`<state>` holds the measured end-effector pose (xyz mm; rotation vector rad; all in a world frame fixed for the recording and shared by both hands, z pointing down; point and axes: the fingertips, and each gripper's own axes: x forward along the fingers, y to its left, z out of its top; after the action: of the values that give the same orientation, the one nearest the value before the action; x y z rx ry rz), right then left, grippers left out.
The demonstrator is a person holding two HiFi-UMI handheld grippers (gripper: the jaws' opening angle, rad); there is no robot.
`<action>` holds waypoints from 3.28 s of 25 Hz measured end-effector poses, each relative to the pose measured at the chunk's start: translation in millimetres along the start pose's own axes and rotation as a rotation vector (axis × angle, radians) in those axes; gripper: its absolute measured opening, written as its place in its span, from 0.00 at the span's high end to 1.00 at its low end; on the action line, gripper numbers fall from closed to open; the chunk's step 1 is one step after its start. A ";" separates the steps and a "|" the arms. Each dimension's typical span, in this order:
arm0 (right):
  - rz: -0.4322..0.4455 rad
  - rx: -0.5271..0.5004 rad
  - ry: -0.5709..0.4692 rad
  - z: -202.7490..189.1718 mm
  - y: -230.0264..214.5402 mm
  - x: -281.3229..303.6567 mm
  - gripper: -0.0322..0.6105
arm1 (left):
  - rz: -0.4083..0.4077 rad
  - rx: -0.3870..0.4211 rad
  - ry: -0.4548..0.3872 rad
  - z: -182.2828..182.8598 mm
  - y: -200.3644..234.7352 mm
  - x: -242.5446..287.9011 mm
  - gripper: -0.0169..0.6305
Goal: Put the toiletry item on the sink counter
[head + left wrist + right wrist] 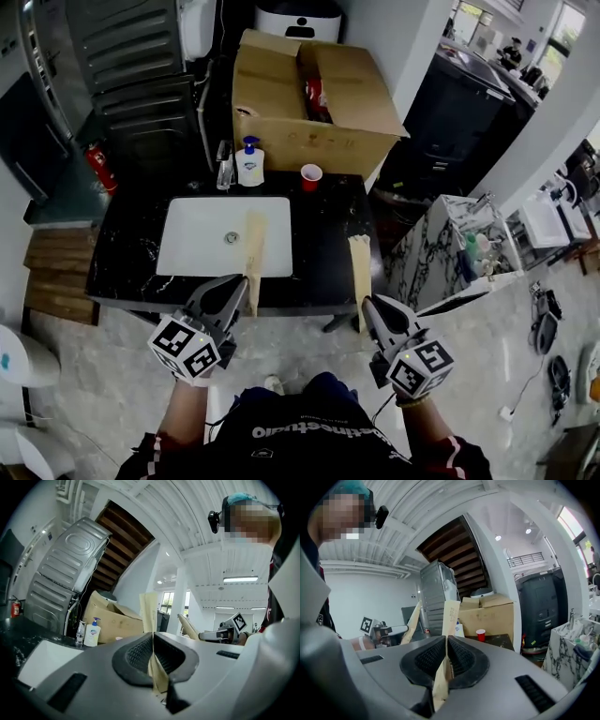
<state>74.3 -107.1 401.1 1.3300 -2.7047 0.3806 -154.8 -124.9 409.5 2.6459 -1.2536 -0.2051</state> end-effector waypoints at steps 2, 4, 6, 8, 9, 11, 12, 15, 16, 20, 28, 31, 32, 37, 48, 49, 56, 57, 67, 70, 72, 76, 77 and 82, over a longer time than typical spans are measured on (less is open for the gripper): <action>-0.012 0.011 0.006 2.6 -15.4 8.9 0.87 | 0.006 -0.014 0.020 -6.2 7.4 16.5 0.94; -0.015 0.022 0.001 5.0 -32.3 19.9 0.87 | 0.002 -0.021 0.031 -11.3 15.0 36.4 0.94; -0.004 0.015 -0.005 7.6 -49.7 34.1 0.87 | 0.010 -0.033 0.029 -12.5 20.8 59.8 0.94; 0.007 0.014 -0.002 7.7 -68.4 49.3 0.87 | 0.020 -0.034 0.029 -12.9 21.4 83.2 0.94; 0.016 0.024 0.000 7.7 -77.2 56.5 0.87 | 0.024 -0.034 0.032 -13.9 19.8 94.2 0.94; 0.046 0.044 0.003 10.5 -91.4 70.2 0.87 | 0.029 -0.025 0.046 -18.0 15.7 114.8 0.94; 0.062 0.045 0.003 13.3 -97.9 77.6 0.87 | 0.033 -0.013 0.053 -19.5 15.9 125.1 0.94; 0.095 0.050 -0.006 21.1 -119.4 98.0 0.87 | 0.052 -0.007 0.054 -19.6 23.4 155.0 0.94; 0.105 0.054 -0.009 23.5 -126.1 103.0 0.87 | 0.062 -0.012 0.052 -19.5 25.3 163.2 0.94; 0.123 0.057 0.007 24.0 -149.0 121.8 0.87 | 0.115 -0.006 0.048 -18.7 31.6 182.7 0.94; 0.029 0.138 0.112 -2.9 -163.3 166.5 0.88 | 0.128 -0.064 0.076 -25.1 68.5 181.0 0.94; -0.034 0.175 0.153 -15.8 -167.8 183.3 0.88 | 0.122 -0.077 0.077 -24.3 83.1 174.8 0.94; -0.061 0.182 0.167 -20.7 -171.5 189.6 0.88 | 0.113 -0.082 0.078 -26.2 87.9 173.5 0.94; -0.196 0.219 0.258 -60.3 -185.8 226.3 0.88 | 0.095 -0.105 0.085 -30.7 108.6 160.6 0.94; -0.393 0.131 0.477 -142.3 -224.2 297.7 0.88 | 0.108 -0.146 0.075 -31.3 141.2 137.8 0.94; -0.404 0.133 0.488 -146.9 -227.5 299.6 0.88 | 0.112 -0.147 0.076 -31.3 143.0 135.5 0.94; -0.424 0.166 0.536 -163.4 -239.1 308.2 0.88 | 0.137 -0.159 0.082 -34.6 149.4 128.5 0.94; -0.424 0.174 0.536 -164.5 -239.3 309.0 0.88 | 0.136 -0.158 0.082 -34.9 149.3 128.5 0.94; -0.409 0.255 0.519 -164.3 -236.7 310.2 0.73 | 0.121 -0.159 0.083 -36.0 145.2 128.3 0.94; -0.404 0.267 0.496 -159.1 -235.5 310.0 0.71 | 0.114 -0.153 0.081 -35.6 144.3 128.5 0.94; -0.397 0.277 0.481 -154.8 -234.4 309.7 0.69 | 0.112 -0.152 0.079 -34.7 143.6 128.5 0.94; -0.377 0.288 0.450 -142.2 -231.8 304.9 0.66 | 0.112 -0.162 0.075 -33.5 140.1 128.8 0.94; -0.372 0.285 0.438 -137.0 -231.6 302.6 0.66 | 0.112 -0.165 0.074 -33.1 139.3 129.2 0.94; -0.337 0.208 0.315 -83.1 -226.2 285.8 0.66 | 0.095 -0.154 0.069 -30.9 137.1 134.0 0.94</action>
<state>76.6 -436.0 578.9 1.5875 -2.1858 0.7751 -166.5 -309.8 468.0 2.4368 -1.2831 -0.1854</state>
